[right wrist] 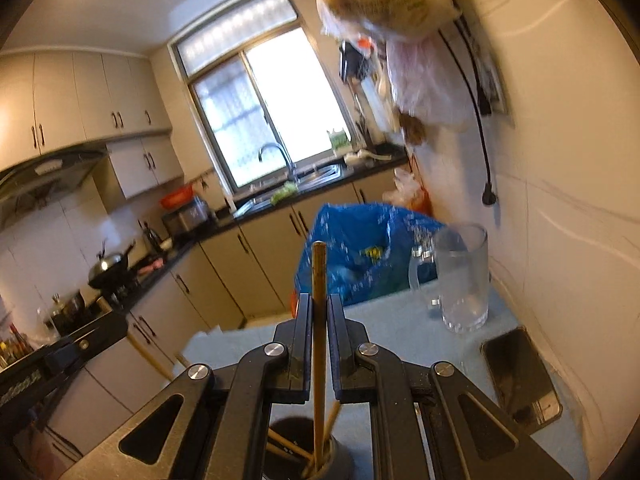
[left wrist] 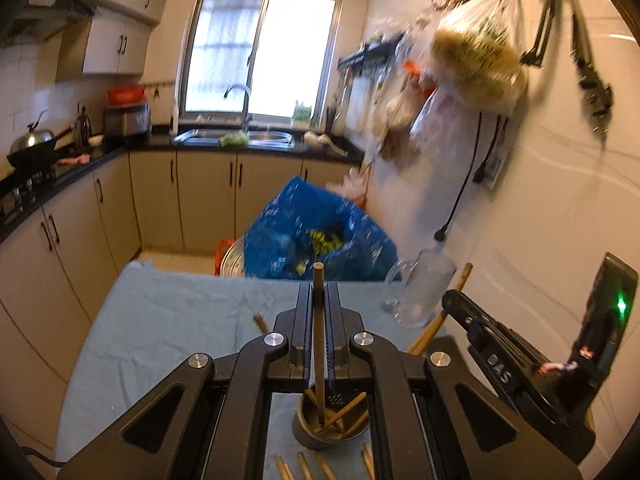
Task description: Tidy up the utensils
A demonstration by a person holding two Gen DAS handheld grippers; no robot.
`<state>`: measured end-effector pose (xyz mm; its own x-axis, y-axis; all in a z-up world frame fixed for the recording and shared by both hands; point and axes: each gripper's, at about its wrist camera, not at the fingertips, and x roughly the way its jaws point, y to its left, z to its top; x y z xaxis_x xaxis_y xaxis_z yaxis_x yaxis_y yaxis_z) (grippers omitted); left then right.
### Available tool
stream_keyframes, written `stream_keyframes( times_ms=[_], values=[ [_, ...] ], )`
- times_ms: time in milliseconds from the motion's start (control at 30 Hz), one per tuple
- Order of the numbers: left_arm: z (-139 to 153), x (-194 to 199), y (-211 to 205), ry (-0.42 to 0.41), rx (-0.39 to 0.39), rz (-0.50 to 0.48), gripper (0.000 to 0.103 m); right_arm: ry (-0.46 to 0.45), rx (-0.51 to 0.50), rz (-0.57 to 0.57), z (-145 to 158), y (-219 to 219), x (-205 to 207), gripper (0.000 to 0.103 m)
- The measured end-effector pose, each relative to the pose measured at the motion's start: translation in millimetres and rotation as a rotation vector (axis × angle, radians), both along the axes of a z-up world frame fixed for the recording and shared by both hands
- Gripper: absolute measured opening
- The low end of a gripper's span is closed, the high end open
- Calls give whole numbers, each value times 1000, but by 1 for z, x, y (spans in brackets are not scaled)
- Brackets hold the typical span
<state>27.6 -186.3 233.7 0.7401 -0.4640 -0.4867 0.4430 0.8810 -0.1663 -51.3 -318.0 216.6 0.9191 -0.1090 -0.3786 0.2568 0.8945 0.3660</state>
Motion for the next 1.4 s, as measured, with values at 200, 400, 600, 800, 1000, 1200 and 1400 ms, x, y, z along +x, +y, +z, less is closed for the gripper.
stream_keyframes(
  times_ms=[200,400,600,800,1000,1200,1400],
  values=[
    [-20,5,6,62,16,17,5,70,18,39,-25,0,6,8],
    [-12,-8,18,49,5,24,15,106,47,39,-31,-4,5,28],
    [6,-42,52,5,-43,32,34,79,22,33,-15,-3,-20,42],
    [-6,-86,92,12,-64,35,40,101,-3,60,-17,3,-58,53],
    [-80,-97,95,156,10,25,41,292,-15,201,-85,23,-84,53],
    [-176,-86,63,359,142,-17,32,462,-6,310,-156,40,-90,30],
    [-217,-80,37,399,228,-39,26,494,-48,311,-179,42,-89,29]
  ],
)
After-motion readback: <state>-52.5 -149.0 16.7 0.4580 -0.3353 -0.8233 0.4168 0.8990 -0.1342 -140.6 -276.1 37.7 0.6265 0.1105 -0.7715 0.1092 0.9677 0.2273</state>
